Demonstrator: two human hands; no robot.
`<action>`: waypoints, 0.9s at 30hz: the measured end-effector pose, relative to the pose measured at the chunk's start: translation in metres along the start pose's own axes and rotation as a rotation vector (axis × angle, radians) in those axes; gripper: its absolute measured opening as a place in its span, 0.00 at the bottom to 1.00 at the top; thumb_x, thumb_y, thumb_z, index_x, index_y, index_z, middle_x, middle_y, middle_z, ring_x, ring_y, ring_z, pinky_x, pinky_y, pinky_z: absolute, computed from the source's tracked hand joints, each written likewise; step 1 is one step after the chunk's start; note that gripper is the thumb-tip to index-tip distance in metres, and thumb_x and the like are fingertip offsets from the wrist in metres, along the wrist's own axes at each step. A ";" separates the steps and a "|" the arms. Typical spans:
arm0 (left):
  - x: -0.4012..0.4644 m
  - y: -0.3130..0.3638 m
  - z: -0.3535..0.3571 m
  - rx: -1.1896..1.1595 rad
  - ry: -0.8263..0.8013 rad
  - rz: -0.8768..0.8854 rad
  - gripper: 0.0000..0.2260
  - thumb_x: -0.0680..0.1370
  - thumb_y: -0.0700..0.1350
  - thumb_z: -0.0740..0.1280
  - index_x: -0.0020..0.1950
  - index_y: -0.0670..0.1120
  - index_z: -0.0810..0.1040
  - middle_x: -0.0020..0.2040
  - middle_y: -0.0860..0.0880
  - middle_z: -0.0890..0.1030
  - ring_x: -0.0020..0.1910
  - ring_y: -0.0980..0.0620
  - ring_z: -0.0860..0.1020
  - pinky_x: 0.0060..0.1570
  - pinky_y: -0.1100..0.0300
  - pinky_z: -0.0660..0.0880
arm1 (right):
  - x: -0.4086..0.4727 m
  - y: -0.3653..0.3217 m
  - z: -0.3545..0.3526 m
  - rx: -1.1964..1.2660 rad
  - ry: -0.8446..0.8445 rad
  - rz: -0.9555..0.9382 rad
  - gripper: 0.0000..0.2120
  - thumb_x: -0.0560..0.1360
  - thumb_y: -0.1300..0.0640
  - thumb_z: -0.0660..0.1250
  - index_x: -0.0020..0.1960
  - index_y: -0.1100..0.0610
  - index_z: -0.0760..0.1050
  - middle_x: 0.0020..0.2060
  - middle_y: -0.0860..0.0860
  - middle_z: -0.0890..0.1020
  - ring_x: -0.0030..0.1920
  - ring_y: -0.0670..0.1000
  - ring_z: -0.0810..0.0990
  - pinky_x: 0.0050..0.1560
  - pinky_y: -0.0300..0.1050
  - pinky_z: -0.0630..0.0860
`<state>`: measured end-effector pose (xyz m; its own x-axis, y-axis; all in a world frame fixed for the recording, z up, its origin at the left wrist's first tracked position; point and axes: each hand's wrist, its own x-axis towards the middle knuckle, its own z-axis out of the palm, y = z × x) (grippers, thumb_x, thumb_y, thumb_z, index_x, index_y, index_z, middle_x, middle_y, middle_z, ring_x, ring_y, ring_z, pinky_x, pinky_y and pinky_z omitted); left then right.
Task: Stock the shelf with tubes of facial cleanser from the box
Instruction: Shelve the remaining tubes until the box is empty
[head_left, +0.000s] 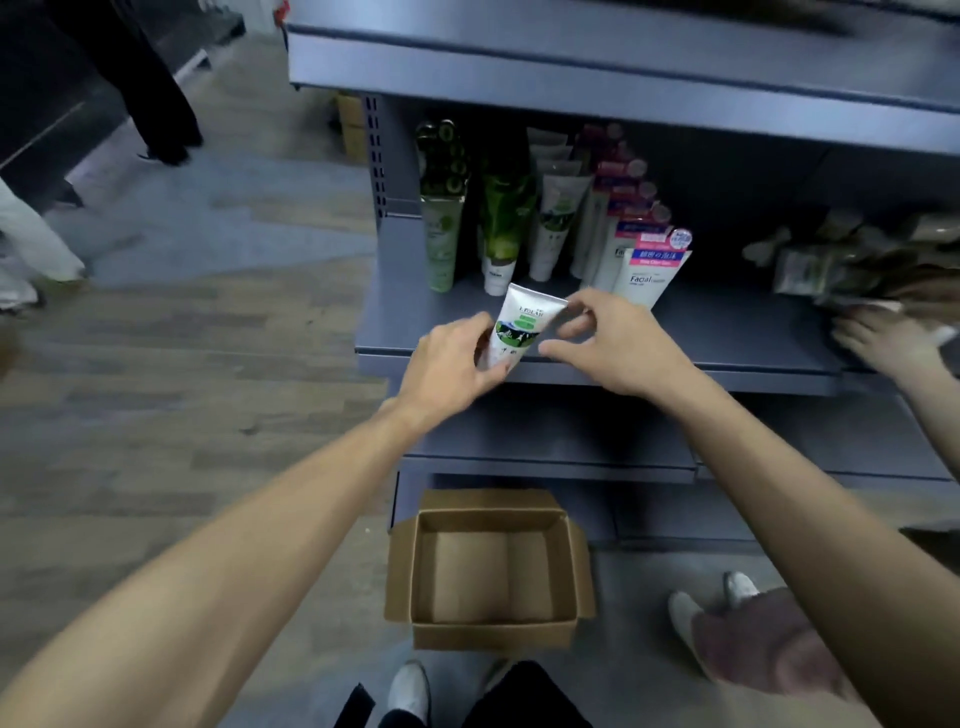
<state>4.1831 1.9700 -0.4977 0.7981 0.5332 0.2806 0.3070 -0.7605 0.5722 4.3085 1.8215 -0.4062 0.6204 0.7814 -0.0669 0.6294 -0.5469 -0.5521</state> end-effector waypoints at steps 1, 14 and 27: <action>0.003 0.001 -0.002 0.005 0.005 -0.007 0.13 0.70 0.54 0.71 0.46 0.48 0.73 0.41 0.52 0.81 0.40 0.49 0.79 0.41 0.49 0.76 | -0.003 0.001 -0.002 0.007 -0.006 0.018 0.25 0.71 0.44 0.74 0.63 0.50 0.73 0.50 0.45 0.82 0.52 0.46 0.78 0.49 0.40 0.72; 0.057 0.044 0.029 -0.070 0.098 -0.278 0.10 0.69 0.52 0.72 0.47 0.50 0.77 0.43 0.53 0.84 0.45 0.48 0.81 0.46 0.51 0.78 | 0.001 0.042 -0.041 0.041 -0.019 0.045 0.24 0.74 0.51 0.71 0.68 0.48 0.70 0.53 0.45 0.81 0.54 0.48 0.77 0.38 0.34 0.69; 0.107 0.060 0.071 -0.060 0.146 -0.401 0.09 0.73 0.47 0.71 0.49 0.47 0.74 0.42 0.48 0.81 0.44 0.43 0.79 0.44 0.53 0.76 | 0.016 0.088 -0.051 0.132 -0.100 -0.040 0.22 0.75 0.51 0.70 0.67 0.44 0.68 0.53 0.43 0.80 0.49 0.46 0.81 0.40 0.39 0.76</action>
<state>4.3240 1.9548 -0.4882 0.5387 0.8324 0.1300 0.5438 -0.4614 0.7010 4.3976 1.7705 -0.4138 0.5424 0.8312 -0.1216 0.5811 -0.4758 -0.6602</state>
